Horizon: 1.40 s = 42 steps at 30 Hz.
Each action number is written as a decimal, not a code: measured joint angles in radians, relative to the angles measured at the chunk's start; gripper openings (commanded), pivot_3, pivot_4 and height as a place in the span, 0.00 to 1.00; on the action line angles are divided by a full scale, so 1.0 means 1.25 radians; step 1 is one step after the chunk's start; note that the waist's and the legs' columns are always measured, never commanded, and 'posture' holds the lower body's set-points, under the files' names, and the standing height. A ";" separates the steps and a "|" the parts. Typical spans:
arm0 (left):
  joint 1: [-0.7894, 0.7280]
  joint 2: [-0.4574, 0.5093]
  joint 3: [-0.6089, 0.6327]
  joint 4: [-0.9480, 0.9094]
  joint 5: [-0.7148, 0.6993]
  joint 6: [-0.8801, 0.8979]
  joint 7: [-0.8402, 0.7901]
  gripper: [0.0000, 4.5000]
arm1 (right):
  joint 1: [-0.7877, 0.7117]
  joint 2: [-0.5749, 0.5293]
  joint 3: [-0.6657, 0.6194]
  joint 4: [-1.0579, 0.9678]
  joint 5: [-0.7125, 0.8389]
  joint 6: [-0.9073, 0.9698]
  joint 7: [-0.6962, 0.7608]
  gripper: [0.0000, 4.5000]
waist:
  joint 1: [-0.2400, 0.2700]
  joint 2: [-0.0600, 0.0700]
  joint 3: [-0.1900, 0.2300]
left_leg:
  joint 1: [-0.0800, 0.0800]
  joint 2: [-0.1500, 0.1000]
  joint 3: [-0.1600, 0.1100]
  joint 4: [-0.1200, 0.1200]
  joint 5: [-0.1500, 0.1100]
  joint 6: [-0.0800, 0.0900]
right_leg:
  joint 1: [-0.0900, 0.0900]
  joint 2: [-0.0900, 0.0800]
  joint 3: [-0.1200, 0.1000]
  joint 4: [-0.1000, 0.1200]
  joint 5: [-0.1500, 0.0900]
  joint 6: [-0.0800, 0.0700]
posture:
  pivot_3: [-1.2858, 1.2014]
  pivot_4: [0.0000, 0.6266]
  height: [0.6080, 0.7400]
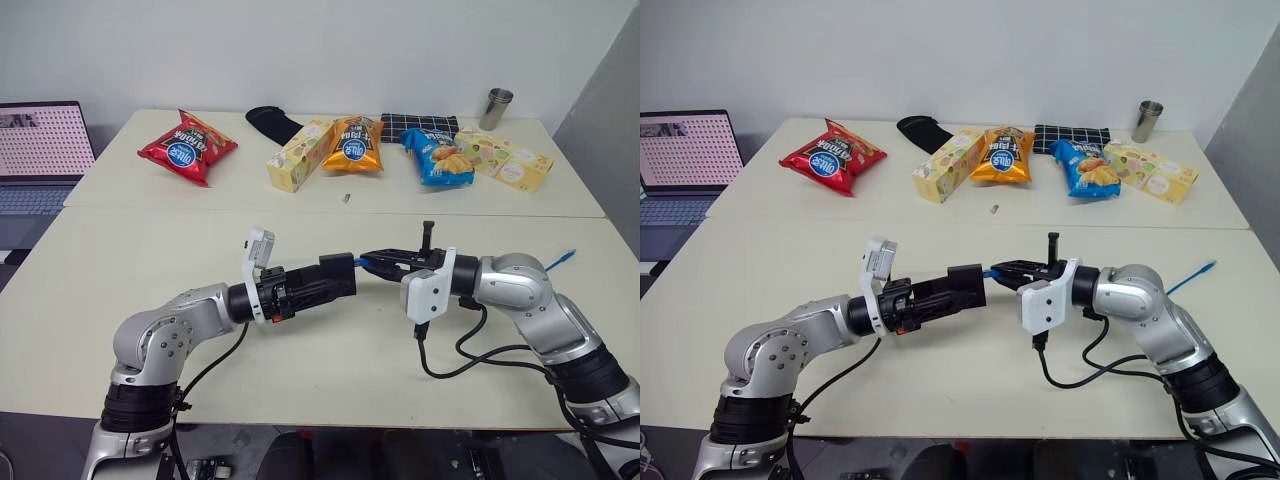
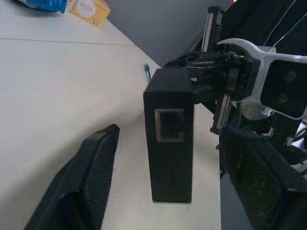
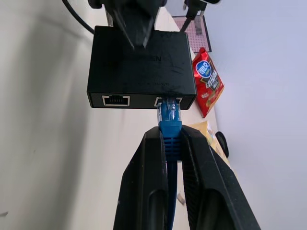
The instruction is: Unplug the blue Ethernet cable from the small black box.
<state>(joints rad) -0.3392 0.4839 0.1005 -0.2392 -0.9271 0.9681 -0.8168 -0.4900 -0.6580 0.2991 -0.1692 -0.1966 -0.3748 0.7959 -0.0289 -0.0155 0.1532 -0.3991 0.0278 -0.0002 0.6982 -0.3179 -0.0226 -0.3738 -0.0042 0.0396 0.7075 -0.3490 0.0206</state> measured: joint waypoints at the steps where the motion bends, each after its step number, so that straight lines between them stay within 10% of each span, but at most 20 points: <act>1: 0.000 0.000 0.002 0.000 -0.003 0.002 0.001 0.55 | 0.000 0.000 0.000 0.000 0.000 -0.004 0.000 0.03 | 0.000 0.000 0.000 | 0.000 0.000 0.000 0.000 0.000 0.000 | 0.000 0.000 0.000 0.000 0.000 0.000 | 0.52 0.24 1.00; 8: -0.010 0.000 0.005 0.006 -0.012 0.003 0.000 0.19 | 0.000 0.002 0.000 0.001 -0.014 -0.013 0.000 0.03 | 0.000 0.000 0.000 | 0.000 0.000 0.000 0.000 0.000 0.000 | 0.000 0.000 0.000 0.000 0.000 0.000 | 0.52 0.24 1.00; 13: -0.009 0.002 0.002 0.007 -0.012 0.004 -0.002 0.17 | 0.000 -0.003 0.000 0.005 -0.015 -0.030 0.006 0.03 | 0.000 0.000 0.000 | 0.000 0.000 0.000 0.000 0.000 0.000 | 0.000 0.000 0.000 0.000 0.000 0.000 | 0.52 0.24 1.00; 22: -0.019 0.039 -0.021 0.030 0.013 -0.004 -0.035 0.17 | 0.036 -0.038 -0.002 -0.031 0.041 -0.023 0.063 0.51 | 0.000 0.000 0.000 | 0.000 0.000 0.000 0.000 0.000 0.000 | 0.000 0.000 0.000 0.000 0.000 0.000 | 0.52 0.24 1.00; 34: -0.075 0.125 -0.138 0.110 0.147 -0.184 -0.314 0.17 | 0.092 -0.048 -0.183 -0.294 0.784 0.820 0.025 0.58 | 0.002 0.000 0.000 | -0.001 0.000 -0.001 0.000 0.000 0.000 | 0.001 0.000 0.000 -0.001 0.000 0.000 | 0.52 0.24 1.00; 42: -0.098 0.123 -0.138 0.125 0.143 -0.187 -0.370 0.17 | 0.089 0.004 -0.190 -0.266 0.892 0.956 -0.030 0.58 | 0.000 0.000 0.000 | -0.001 0.000 -0.001 0.000 0.000 0.000 | 0.000 0.000 0.000 -0.001 0.000 0.000 | 0.52 0.24 1.00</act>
<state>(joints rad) -0.4616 0.6379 -0.0716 -0.0824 -0.7482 0.7342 -1.2798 -0.3787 -0.6533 0.0612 -0.5022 0.9185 0.8201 0.7580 -0.0286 -0.0154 0.1534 -0.4000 0.0274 -0.0009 0.6977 -0.3182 -0.0221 -0.3736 -0.0042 0.0394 0.7057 -0.3490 0.0205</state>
